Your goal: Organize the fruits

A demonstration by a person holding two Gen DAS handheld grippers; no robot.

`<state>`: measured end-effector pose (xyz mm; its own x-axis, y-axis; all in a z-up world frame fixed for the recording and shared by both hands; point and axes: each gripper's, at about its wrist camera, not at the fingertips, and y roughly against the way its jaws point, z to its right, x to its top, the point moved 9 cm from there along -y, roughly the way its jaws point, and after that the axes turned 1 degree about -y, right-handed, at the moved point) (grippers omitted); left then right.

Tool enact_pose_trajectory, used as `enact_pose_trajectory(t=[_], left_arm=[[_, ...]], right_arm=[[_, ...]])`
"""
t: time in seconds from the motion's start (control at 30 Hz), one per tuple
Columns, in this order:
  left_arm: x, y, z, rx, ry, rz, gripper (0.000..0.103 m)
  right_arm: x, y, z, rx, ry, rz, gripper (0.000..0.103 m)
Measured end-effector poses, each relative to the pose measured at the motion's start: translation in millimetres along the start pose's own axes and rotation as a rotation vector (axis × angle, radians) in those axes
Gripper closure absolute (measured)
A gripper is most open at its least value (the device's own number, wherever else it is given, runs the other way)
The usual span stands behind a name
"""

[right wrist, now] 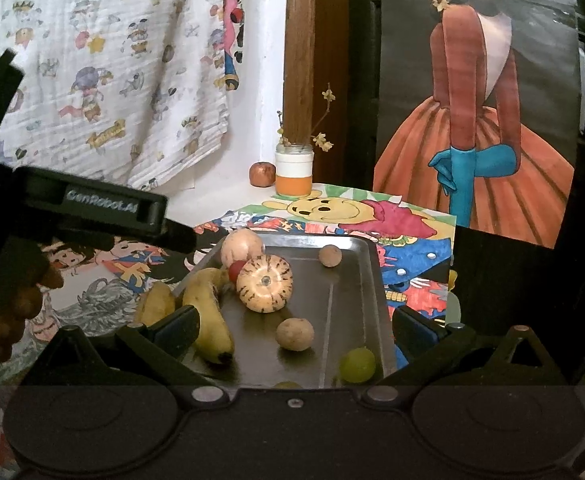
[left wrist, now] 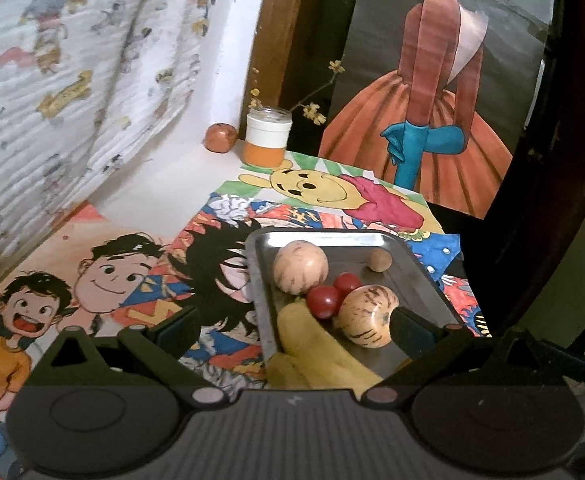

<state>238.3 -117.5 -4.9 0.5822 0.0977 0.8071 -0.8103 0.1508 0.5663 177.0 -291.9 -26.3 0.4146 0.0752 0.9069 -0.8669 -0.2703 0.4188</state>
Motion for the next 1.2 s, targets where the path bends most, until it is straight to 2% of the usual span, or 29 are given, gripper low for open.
enact_pose_trajectory(t=[0.57,0.77,1.2], left_arm=[[-18,37,-31,0.04,0.009,0.046,0.0],[-26,54,-44,0.068,0.003,0.106,0.0],[-56,74,-53,0.067,-0.009,0.14,0.0]], right_arm=[[-1,21,-17,-0.054,-0.027,-0.01,0.001],[-7,30,-20,-0.097,-0.052,0.024,0.001],[-21,54,-22,-0.146,-0.11,0.099,0.001]])
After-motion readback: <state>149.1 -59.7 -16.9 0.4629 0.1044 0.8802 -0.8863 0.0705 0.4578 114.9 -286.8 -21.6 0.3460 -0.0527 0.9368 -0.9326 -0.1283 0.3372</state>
